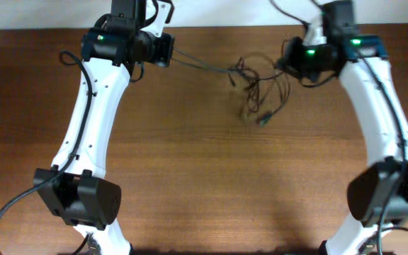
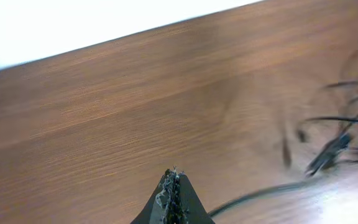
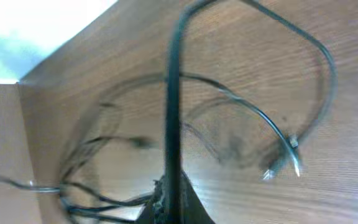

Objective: Untangle cables

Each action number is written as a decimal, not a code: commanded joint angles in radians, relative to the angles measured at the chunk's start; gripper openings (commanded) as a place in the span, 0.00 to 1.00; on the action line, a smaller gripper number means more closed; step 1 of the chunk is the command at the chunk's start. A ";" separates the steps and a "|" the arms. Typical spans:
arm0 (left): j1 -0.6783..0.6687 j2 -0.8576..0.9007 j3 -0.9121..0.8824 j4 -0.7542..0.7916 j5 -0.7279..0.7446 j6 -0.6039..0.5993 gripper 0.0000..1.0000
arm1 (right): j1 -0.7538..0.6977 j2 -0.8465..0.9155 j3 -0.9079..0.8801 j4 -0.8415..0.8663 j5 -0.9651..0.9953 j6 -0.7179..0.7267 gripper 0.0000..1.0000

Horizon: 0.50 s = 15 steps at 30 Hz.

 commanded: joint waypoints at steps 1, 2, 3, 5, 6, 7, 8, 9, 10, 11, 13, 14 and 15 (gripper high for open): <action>0.092 -0.018 0.013 -0.002 -0.228 -0.068 0.00 | -0.108 -0.093 0.002 -0.073 -0.005 -0.066 0.04; 0.121 -0.018 0.013 -0.005 -0.228 -0.075 0.00 | -0.153 -0.114 0.002 -0.102 -0.007 -0.078 0.04; 0.150 -0.018 0.013 -0.010 -0.228 -0.087 0.00 | -0.192 -0.130 0.002 -0.123 -0.012 -0.099 0.04; 0.209 -0.018 0.013 -0.037 -0.219 -0.116 0.00 | -0.277 -0.156 0.002 -0.167 -0.016 -0.124 0.04; 0.241 -0.018 0.013 -0.051 -0.194 -0.116 0.00 | -0.316 -0.166 0.002 -0.185 -0.023 -0.145 0.04; 0.259 -0.018 0.013 -0.061 -0.174 -0.115 0.00 | -0.344 -0.171 0.002 -0.201 -0.023 -0.145 0.04; 0.270 -0.018 0.013 -0.065 -0.160 -0.112 0.00 | -0.370 -0.175 0.002 -0.214 -0.023 -0.152 0.04; 0.280 -0.018 0.013 -0.068 -0.158 -0.111 0.00 | -0.394 -0.176 0.002 -0.225 -0.023 -0.162 0.04; 0.288 -0.018 0.013 -0.068 -0.160 -0.111 0.00 | -0.410 -0.176 0.002 -0.242 -0.022 -0.168 0.04; 0.296 -0.018 0.013 -0.068 -0.160 -0.113 0.00 | -0.423 -0.176 0.001 -0.259 -0.016 -0.179 0.04; 0.322 -0.018 0.013 -0.063 -0.230 -0.158 0.01 | -0.457 -0.176 0.001 -0.290 0.044 -0.185 0.04; 0.340 -0.018 0.013 -0.060 -0.277 -0.185 0.02 | -0.480 -0.176 0.001 -0.302 0.075 -0.185 0.04; 0.363 -0.018 0.013 -0.053 -0.280 -0.184 0.01 | -0.513 -0.176 0.001 -0.317 0.095 -0.185 0.04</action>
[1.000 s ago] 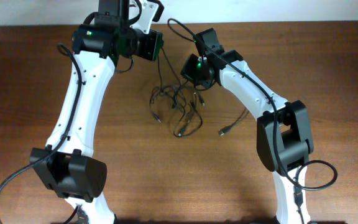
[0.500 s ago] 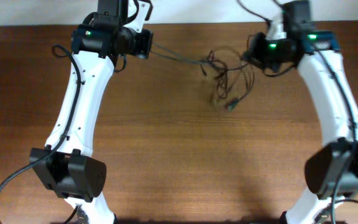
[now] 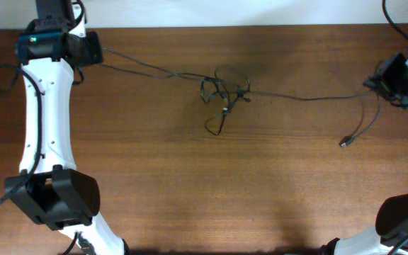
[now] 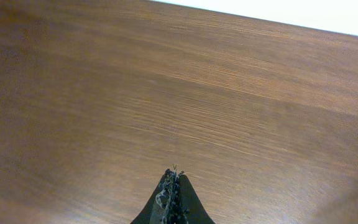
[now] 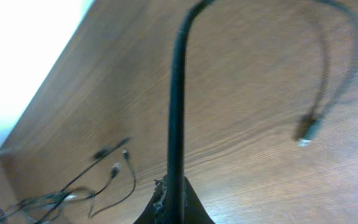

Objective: Untangle cables

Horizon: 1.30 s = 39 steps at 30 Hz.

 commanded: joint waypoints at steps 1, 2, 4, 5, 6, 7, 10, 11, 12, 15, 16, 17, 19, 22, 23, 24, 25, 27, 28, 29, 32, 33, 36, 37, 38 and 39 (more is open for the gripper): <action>0.084 -0.018 0.013 0.022 -0.084 -0.051 0.01 | -0.097 -0.034 0.001 -0.028 0.084 -0.026 0.04; 0.106 -0.018 0.013 0.029 -0.083 -0.051 0.00 | -0.126 -0.034 0.001 -0.036 0.083 -0.026 0.04; 0.151 -0.018 0.013 0.043 -0.083 -0.059 0.00 | -0.179 -0.034 0.001 -0.052 0.082 -0.035 0.04; 0.170 -0.018 0.013 0.050 -0.083 -0.058 0.00 | -0.195 -0.034 0.001 -0.058 0.083 -0.049 0.04; 0.196 -0.017 0.013 0.064 -0.084 -0.058 0.00 | -0.219 -0.034 0.001 -0.066 0.084 -0.063 0.04; 0.214 -0.017 0.013 0.082 -0.084 -0.058 0.00 | -0.233 -0.034 0.000 -0.067 0.088 -0.063 0.04; 0.260 -0.015 0.013 0.123 -0.084 -0.058 0.00 | -0.257 -0.033 0.000 -0.065 0.097 -0.087 0.04; 0.272 -0.015 0.013 0.133 -0.084 -0.058 0.00 | -0.265 -0.033 0.000 -0.066 0.111 -0.088 0.04; 0.296 -0.015 0.013 0.152 -0.084 -0.058 0.00 | -0.278 -0.032 0.000 -0.064 0.130 -0.089 0.04; 0.319 -0.015 0.013 0.158 -0.048 -0.057 0.00 | -0.302 -0.025 0.000 -0.065 0.122 -0.089 0.04; 0.319 -0.015 0.013 0.153 0.000 -0.038 0.00 | -0.294 -0.018 0.000 -0.071 0.088 -0.109 0.04; 0.316 -0.015 0.013 0.151 0.073 -0.004 0.00 | -0.279 -0.013 -0.002 -0.074 0.068 -0.139 0.04; 0.304 -0.015 0.013 0.156 0.128 0.007 0.00 | -0.231 -0.001 -0.002 -0.083 0.071 -0.148 0.04; 0.293 -0.031 0.043 0.158 0.128 0.040 0.00 | -0.158 0.002 -0.002 -0.083 0.076 -0.168 0.04; 0.301 -0.045 0.053 0.156 0.128 0.040 0.00 | -0.140 0.002 -0.002 -0.083 0.076 -0.175 0.04; 0.310 -0.058 0.059 0.156 0.124 0.040 0.00 | -0.127 0.002 -0.002 -0.083 0.080 -0.175 0.04; 0.326 -0.078 0.060 0.156 0.098 0.040 0.00 | -0.114 0.002 -0.002 -0.083 0.085 -0.175 0.04; 0.350 -0.095 0.060 0.149 0.033 0.026 0.00 | -0.103 0.002 -0.002 -0.082 0.092 -0.175 0.04; 0.362 -0.098 0.060 0.138 -0.021 -0.017 0.00 | -0.102 0.002 -0.002 -0.083 0.100 -0.175 0.04; 0.379 -0.098 0.060 0.108 -0.094 -0.079 0.00 | -0.103 0.002 -0.002 -0.084 0.102 -0.175 0.04; 0.451 -0.104 0.060 0.011 -0.198 -0.207 0.00 | -0.103 0.002 -0.002 -0.085 0.102 -0.175 0.04; 0.483 -0.123 0.060 -0.023 -0.198 -0.207 0.00 | -0.103 0.002 -0.002 -0.085 0.102 -0.175 0.04; 0.541 -0.197 0.060 -0.055 -0.199 -0.264 0.00 | -0.103 0.002 -0.002 -0.085 0.102 -0.175 0.04; 0.573 -0.226 0.060 -0.052 -0.199 -0.302 0.00 | -0.103 0.002 -0.002 -0.085 0.102 -0.175 0.04; 0.628 -0.256 0.060 -0.043 -0.199 -0.345 0.00 | -0.103 0.002 -0.002 -0.086 0.102 -0.175 0.04; 0.669 -0.264 0.060 -0.040 -0.199 -0.369 0.00 | -0.103 0.002 -0.002 -0.086 0.102 -0.175 0.04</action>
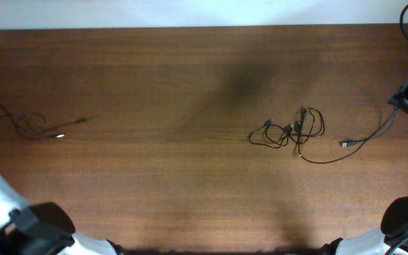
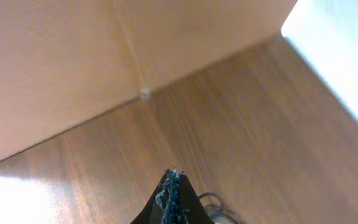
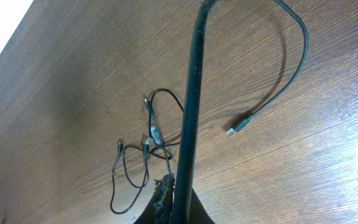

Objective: Untangle cables

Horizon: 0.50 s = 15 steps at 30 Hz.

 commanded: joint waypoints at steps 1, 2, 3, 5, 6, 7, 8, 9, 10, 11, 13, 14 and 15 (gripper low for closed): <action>0.134 -0.093 0.016 0.012 -0.025 -0.135 0.00 | 0.006 0.002 -0.002 -0.001 0.009 -0.005 0.04; 0.186 -0.093 0.014 -0.015 -0.026 -0.172 0.00 | 0.006 0.002 -0.002 -0.001 0.010 -0.005 0.04; 0.244 -0.092 0.007 -0.055 -0.025 -0.267 0.00 | 0.006 0.002 -0.002 -0.001 0.009 -0.005 0.04; 0.321 -0.088 -0.021 -0.076 -0.014 -0.344 0.00 | 0.006 0.002 -0.002 -0.001 0.009 -0.005 0.04; 0.341 -0.079 -0.033 -0.077 -0.006 -0.343 0.00 | 0.006 0.002 -0.002 0.000 0.010 -0.005 0.04; 0.350 -0.063 -0.050 -0.090 -0.006 -0.303 0.00 | 0.006 0.002 -0.002 0.000 0.010 -0.005 0.04; 0.347 -0.049 -0.074 -0.091 -0.005 -0.277 0.00 | 0.006 0.002 -0.002 0.000 0.009 -0.005 0.04; 0.340 -0.040 -0.094 -0.091 -0.005 -0.279 0.00 | 0.006 0.002 -0.002 0.000 0.009 -0.005 0.04; 0.328 -0.022 -0.121 -0.091 -0.005 -0.279 0.00 | 0.006 0.002 -0.002 -0.001 0.009 -0.005 0.04; 0.320 -0.011 -0.137 -0.091 -0.005 -0.279 0.00 | 0.006 0.002 -0.002 -0.004 0.009 -0.005 0.04; 0.307 0.005 -0.181 -0.088 -0.005 -0.279 0.00 | 0.006 0.002 -0.002 -0.008 0.010 -0.005 0.04; 0.300 0.011 -0.213 -0.078 0.005 -0.279 0.00 | 0.006 0.002 -0.002 -0.008 0.010 -0.005 0.04; 0.298 0.012 -0.230 -0.063 0.026 -0.279 0.99 | 0.006 0.002 -0.002 -0.008 0.010 -0.005 0.04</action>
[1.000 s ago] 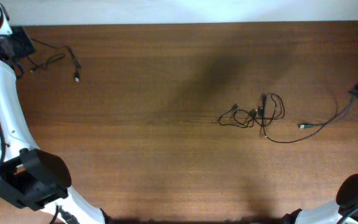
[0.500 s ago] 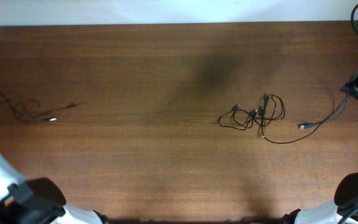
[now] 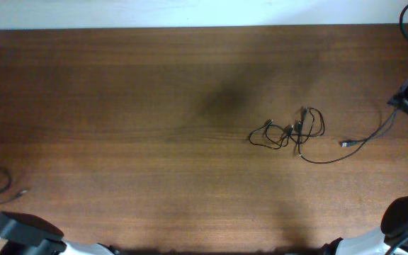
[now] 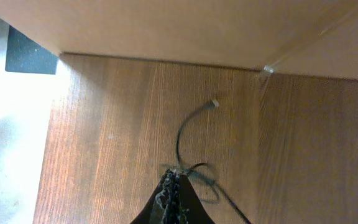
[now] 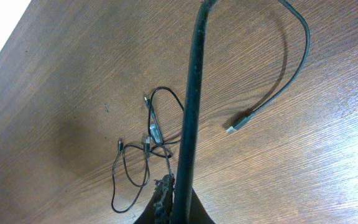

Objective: Untangle cables

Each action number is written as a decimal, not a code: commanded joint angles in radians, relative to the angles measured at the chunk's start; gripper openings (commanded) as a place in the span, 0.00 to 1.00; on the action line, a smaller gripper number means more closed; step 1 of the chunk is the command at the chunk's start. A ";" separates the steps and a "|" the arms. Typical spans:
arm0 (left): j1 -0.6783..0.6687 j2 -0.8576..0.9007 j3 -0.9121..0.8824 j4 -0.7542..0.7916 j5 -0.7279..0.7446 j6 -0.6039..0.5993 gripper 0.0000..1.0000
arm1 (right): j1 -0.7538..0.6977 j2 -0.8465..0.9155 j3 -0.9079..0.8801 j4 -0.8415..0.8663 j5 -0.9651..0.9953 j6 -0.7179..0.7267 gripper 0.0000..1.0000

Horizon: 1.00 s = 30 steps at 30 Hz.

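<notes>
A small knot of thin black cables (image 3: 289, 132) lies right of the table's middle, also in the right wrist view as cables (image 5: 146, 149). My right gripper (image 5: 168, 182) is shut on a thicker black cable (image 5: 191, 106) that arcs round to a plug (image 5: 232, 130) on the wood. Overhead, that gripper sits at the right edge with its cable's plug (image 3: 345, 144) below it. My left gripper (image 4: 176, 176) is shut on a thin cable (image 4: 182, 134) ending in a plug (image 4: 214, 103). This cable's coil lies at the front left.
A light wooden side wall (image 4: 166, 31) borders the table's left end, with a dark bracket (image 4: 31, 55) beyond it. The left arm's base (image 3: 16, 237) shows at the bottom left corner. White wall runs along the table's back edge (image 3: 204, 27).
The separated thin cable has gone from the middle of the left edge to the front left corner, with my left gripper still shut on it. The right arm, its cable and the knot are unchanged.
Both grippers were shut on cables at the back, close to a tangle between them. Then they stood far apart with the cables stretched across the table. Later one cable lay alone at the left and a smaller knot right of centre; now that cable is front left.
</notes>
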 commanded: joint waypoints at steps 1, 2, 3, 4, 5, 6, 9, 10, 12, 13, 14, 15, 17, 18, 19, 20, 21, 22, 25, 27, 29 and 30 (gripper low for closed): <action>-0.012 0.009 -0.066 0.040 0.070 0.002 0.99 | 0.006 0.002 -0.002 -0.001 0.009 -0.005 0.04; -0.012 0.009 -0.069 0.042 0.090 0.003 0.99 | 0.006 0.002 -0.002 -0.001 0.013 -0.005 0.04; -0.012 0.008 -0.067 0.042 0.092 0.006 0.99 | 0.006 0.002 -0.002 -0.001 0.021 -0.005 0.04; -0.012 0.007 -0.065 0.047 0.092 0.006 0.99 | 0.006 0.002 -0.002 -0.002 0.027 -0.005 0.04; -0.013 0.002 -0.065 0.054 0.096 0.006 0.99 | 0.006 0.002 -0.002 -0.002 0.027 -0.005 0.04; -0.015 -0.006 -0.065 0.064 0.099 0.008 0.99 | 0.006 0.002 -0.002 -0.002 0.027 -0.005 0.04; -0.041 -0.057 -0.065 0.133 0.100 0.138 1.00 | 0.006 0.002 -0.002 -0.001 0.027 -0.005 0.04; -0.041 -0.059 -0.065 0.151 0.100 0.141 1.00 | 0.006 0.002 -0.002 -0.001 0.027 -0.005 0.04; -0.041 -0.059 -0.065 0.154 0.137 0.204 0.42 | 0.006 0.002 -0.002 -0.002 0.027 -0.005 0.04; -0.041 -0.059 -0.066 0.107 0.220 0.204 0.00 | 0.006 0.002 -0.002 -0.001 0.027 -0.005 0.04; -0.041 -0.059 -0.066 0.085 0.261 0.204 0.00 | 0.006 0.002 -0.002 -0.002 0.027 -0.005 0.04; -0.041 -0.059 -0.068 0.068 0.268 0.203 0.00 | 0.006 0.002 -0.002 -0.002 0.027 -0.005 0.04; -0.041 -0.059 -0.067 0.046 0.269 0.191 0.99 | 0.006 0.002 -0.002 -0.002 0.027 -0.024 0.04; -0.041 -0.059 -0.067 0.024 0.322 0.188 0.99 | 0.006 0.002 -0.002 -0.003 0.028 -0.024 0.04; -0.041 -0.059 -0.068 0.006 0.393 0.189 0.99 | 0.006 0.002 -0.002 -0.003 0.028 -0.024 0.04; -0.041 -0.059 -0.067 -0.016 0.480 0.188 0.99 | 0.006 0.002 -0.002 -0.003 0.028 -0.024 0.04; -0.041 -0.059 -0.067 -0.040 0.568 0.188 0.99 | 0.006 0.002 -0.002 -0.003 0.028 -0.024 0.04; -0.041 -0.059 -0.067 -0.049 0.615 0.185 0.99 | 0.006 0.002 -0.002 -0.003 0.028 -0.024 0.04; -0.041 -0.059 -0.067 -0.109 0.867 0.185 0.99 | 0.006 0.002 -0.002 -0.005 0.027 -0.023 0.04; -0.041 -0.059 -0.067 -0.108 0.888 0.185 0.99 | 0.006 0.002 -0.002 -0.005 0.027 -0.023 0.04; -0.041 -0.059 -0.067 -0.112 0.885 0.182 1.00 | 0.006 0.002 -0.002 -0.008 0.027 -0.023 0.04; -0.040 -0.059 -0.067 -0.114 0.882 0.153 0.97 | 0.006 0.002 -0.002 -0.010 0.027 -0.023 0.04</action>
